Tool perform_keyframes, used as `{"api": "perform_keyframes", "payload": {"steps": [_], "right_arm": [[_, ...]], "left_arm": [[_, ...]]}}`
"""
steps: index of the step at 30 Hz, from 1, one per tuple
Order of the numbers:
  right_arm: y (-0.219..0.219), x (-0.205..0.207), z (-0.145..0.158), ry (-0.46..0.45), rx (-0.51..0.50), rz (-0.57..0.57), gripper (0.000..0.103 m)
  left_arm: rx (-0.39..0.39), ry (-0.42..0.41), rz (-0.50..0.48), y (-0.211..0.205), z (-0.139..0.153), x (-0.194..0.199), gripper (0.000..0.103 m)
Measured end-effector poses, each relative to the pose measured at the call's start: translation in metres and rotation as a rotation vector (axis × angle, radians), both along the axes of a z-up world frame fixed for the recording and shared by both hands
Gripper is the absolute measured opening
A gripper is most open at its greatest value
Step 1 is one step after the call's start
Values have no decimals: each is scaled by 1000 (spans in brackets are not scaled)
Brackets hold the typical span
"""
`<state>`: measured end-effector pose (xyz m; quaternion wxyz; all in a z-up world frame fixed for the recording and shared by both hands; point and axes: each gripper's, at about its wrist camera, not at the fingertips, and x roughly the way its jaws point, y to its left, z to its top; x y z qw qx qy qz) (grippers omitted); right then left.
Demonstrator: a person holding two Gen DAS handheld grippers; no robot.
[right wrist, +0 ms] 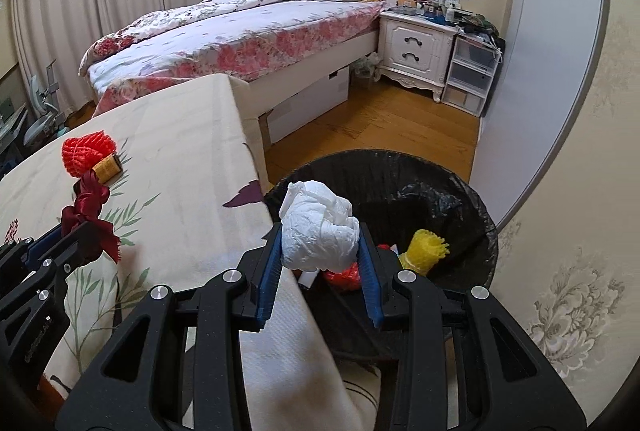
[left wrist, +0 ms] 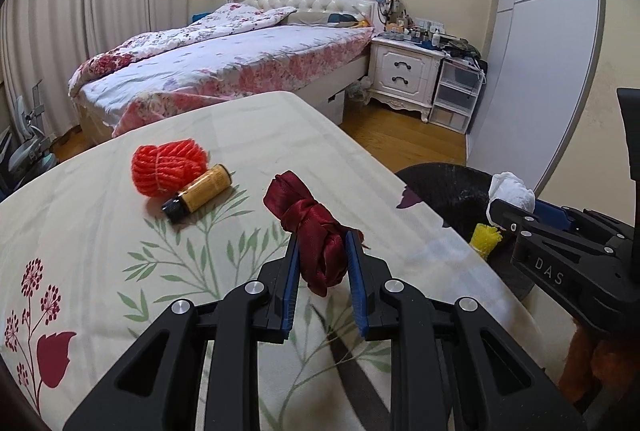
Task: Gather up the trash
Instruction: 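Carry the red cloth and white tissue over the bin and open both grippers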
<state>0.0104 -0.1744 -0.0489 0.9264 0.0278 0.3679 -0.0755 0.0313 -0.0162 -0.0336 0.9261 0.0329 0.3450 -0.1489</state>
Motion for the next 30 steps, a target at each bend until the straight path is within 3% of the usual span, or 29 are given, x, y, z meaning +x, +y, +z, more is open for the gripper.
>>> {"api": "perform_keyframes", "payload": {"steps": [8,30], "right_arm": [[-29,9,-3,-1,9,-69,34],[-85,37,-22,12,54,-179,35]], "left_arm": [[14,-27,-90,-39,4,16,24],[83,-21,-177,-113,-10,67,24]]}}
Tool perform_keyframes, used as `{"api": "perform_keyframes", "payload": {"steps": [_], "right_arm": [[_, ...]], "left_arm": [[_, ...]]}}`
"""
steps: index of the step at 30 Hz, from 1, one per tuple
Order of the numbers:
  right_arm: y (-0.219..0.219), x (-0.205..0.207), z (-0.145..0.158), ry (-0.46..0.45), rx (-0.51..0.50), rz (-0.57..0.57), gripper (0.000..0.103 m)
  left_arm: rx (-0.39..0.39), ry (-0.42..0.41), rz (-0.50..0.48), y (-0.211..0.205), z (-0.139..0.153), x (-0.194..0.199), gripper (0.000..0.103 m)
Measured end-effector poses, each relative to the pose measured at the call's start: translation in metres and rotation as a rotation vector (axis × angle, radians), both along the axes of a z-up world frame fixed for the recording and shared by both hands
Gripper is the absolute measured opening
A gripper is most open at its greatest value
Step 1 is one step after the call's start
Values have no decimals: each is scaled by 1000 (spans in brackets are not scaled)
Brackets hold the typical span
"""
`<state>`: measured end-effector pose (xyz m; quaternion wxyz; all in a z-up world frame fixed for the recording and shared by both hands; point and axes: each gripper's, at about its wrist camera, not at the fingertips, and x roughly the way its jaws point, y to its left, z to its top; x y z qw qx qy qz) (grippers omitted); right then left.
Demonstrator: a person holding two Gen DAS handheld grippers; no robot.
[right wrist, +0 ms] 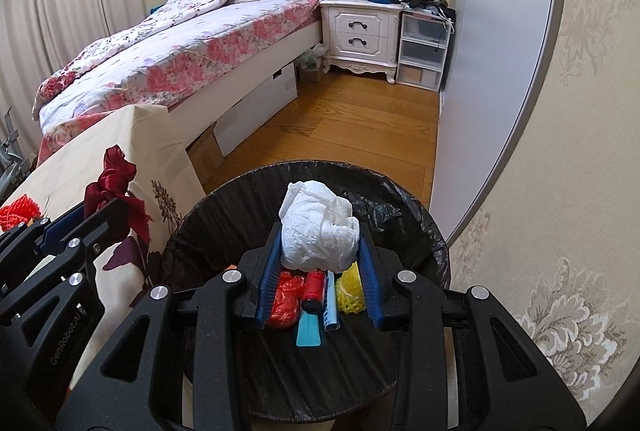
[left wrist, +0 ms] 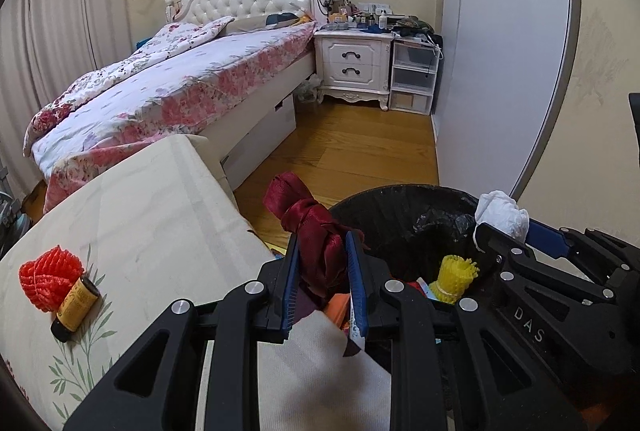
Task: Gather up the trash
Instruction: 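Carry the red cloth and white tissue over the bin and open both grippers, then move both grippers back over the gold can and red yarn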
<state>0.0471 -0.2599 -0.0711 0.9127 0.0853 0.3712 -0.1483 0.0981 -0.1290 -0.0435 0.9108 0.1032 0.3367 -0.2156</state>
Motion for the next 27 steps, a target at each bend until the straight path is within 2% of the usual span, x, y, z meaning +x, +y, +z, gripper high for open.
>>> {"api": "perform_keyframes", "payload": {"steps": [10,15,18,20,22,27], "right_arm": [[-10,9,-8,13,13,-20,35],[-13,13,-11,15,15,-24,35],[-14,13,-11,11,14,-28,37],[-14,13,-11,11,14,-32,38],[-15,12,-11,7,13,-38,43],[-18,11,-9,3,12,-49,45]], "left_arm": [[23,18,-3,-14,-5,13,24],[35,34,-4,-17,-8,18,27],[41,42,-3,-19,-9,21,34],[45,43,0,-19,-10,21,45],[45,44,3,-18,-10,22,48],[38,50,13,-16,-10,24,57]]}}
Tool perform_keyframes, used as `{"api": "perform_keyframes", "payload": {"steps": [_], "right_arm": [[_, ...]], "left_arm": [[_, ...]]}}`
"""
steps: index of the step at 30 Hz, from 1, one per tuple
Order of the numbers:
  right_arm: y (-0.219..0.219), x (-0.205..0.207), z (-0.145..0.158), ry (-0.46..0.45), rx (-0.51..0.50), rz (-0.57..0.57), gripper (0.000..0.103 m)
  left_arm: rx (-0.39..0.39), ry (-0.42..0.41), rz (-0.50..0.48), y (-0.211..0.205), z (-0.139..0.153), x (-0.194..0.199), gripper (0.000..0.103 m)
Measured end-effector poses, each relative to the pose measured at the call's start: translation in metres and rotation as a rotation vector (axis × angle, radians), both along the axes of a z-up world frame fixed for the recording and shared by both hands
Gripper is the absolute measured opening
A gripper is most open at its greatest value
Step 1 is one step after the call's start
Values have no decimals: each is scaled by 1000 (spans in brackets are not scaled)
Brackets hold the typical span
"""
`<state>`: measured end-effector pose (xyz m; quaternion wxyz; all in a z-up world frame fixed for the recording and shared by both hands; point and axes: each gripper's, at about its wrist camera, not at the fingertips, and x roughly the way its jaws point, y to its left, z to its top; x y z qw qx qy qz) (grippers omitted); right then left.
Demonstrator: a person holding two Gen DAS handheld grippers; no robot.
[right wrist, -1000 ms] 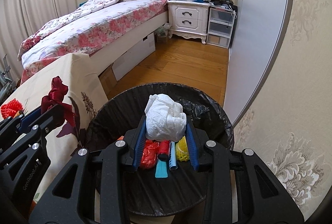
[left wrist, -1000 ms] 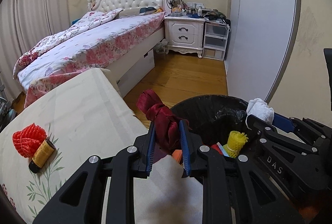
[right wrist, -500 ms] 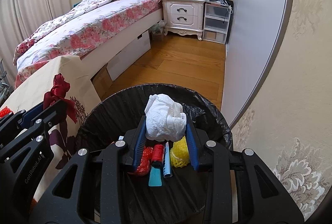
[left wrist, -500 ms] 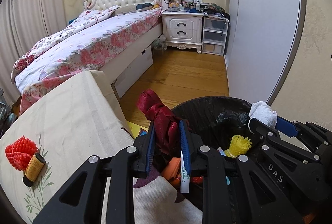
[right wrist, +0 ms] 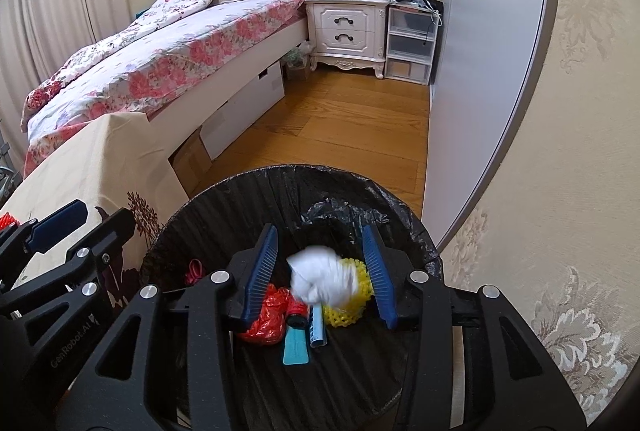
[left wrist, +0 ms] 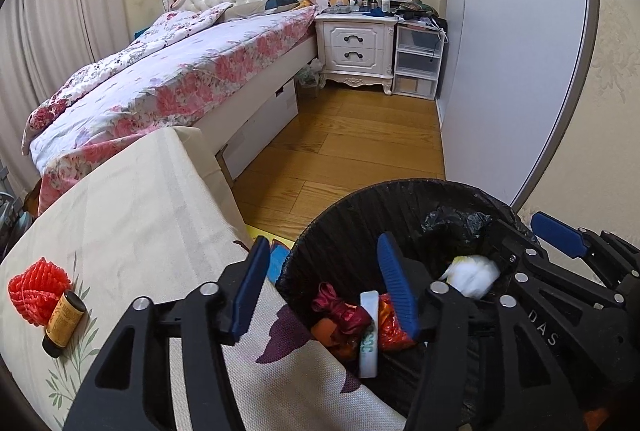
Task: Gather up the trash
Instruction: 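Move both grippers back over the gold can and red yarn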
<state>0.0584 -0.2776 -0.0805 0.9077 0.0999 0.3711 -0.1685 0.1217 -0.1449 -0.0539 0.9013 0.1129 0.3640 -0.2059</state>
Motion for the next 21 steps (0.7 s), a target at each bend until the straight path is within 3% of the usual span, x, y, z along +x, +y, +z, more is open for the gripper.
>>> {"api": "perform_keyframes", "payload": {"steps": [3,8,11,21], "right_arm": [[1,-1,2,-8,-5,-9,51],[1,-2,4,-12,-11,-16,53],[1,-3,5,-16,-17,-22,59],[6,-6,7,-16,-23,-17,65]], "left_arm": [[-5,-4,6,2,1,0,66],[-4,-18,22,3,2,-1,72],[0,-28,29,5,2,-2,72],[-4,-23,87,29,3,-9,74]]}}
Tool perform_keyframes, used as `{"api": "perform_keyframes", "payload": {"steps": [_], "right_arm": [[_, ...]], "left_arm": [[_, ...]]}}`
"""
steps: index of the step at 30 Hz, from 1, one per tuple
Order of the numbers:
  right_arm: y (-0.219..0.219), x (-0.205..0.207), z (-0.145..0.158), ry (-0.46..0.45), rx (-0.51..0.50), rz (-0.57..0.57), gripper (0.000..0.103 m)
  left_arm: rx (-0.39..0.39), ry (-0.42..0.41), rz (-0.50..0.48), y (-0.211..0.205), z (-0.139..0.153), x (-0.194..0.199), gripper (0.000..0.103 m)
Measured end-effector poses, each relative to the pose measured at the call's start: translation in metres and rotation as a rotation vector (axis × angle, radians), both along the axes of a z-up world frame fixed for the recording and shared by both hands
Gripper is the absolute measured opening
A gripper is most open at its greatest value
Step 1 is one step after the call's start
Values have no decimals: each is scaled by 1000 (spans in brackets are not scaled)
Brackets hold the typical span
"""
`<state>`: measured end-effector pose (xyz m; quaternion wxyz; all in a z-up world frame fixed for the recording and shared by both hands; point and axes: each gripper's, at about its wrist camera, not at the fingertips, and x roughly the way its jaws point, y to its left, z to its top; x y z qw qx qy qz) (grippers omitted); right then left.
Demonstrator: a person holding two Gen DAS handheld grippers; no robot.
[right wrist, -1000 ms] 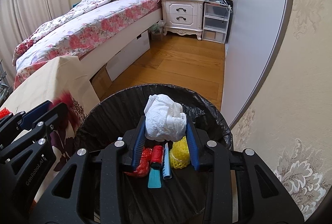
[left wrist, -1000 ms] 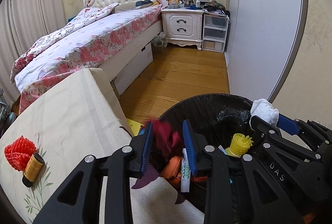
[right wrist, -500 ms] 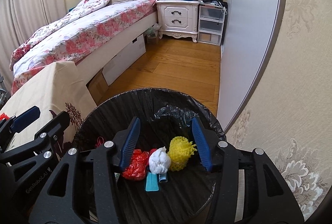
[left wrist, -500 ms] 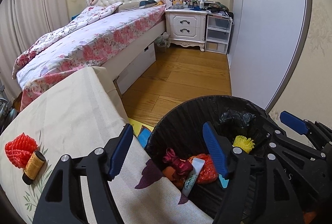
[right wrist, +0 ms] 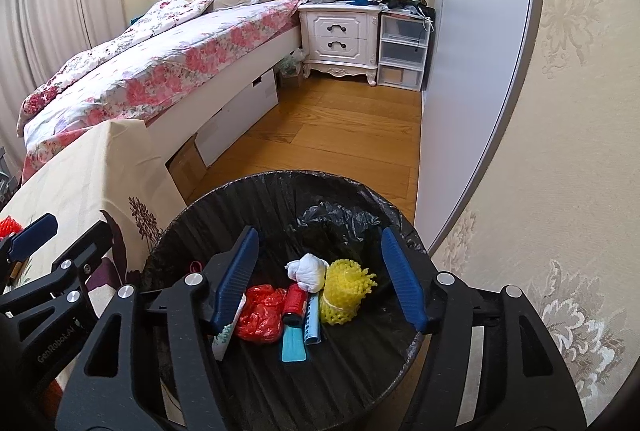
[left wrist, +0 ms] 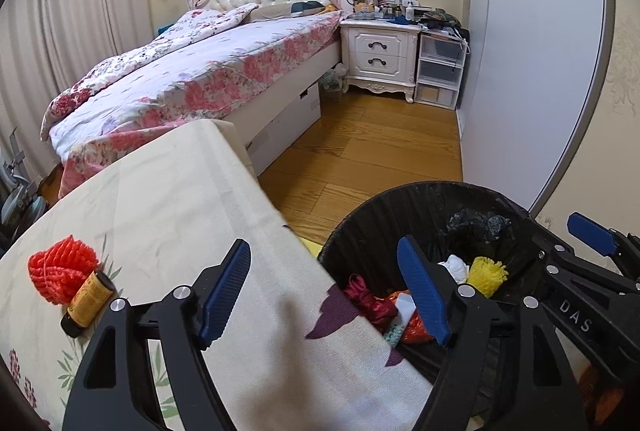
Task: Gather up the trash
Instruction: 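Move both grippers back over the gold can and red yarn, then grasp the gold can with black cap upright with the right gripper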
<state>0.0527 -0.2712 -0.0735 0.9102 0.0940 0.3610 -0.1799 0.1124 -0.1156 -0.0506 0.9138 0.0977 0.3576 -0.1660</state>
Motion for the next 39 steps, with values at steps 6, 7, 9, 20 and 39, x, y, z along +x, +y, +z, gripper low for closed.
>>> {"api": "perform_keyframes", "payload": {"steps": [6,7,9,20,39], "right_arm": [[14,-4,4,-1,-3,21,66],[17,-5,5,-2,-4,27,66],[24,-4,6,-3,-5,39,66],[79,1,14,-7,-5,160,66],[229,28,16,25,-21,464,66]], "left_arm": [[-17,1,34,19,5,-7,74],[-20,0,38,22,7,-9,74],[-24,-4,48,30,9,-13,74],[-41,-5,154,93,15,-32,74],[-35,28,466,245,-1,-47,74]]}}
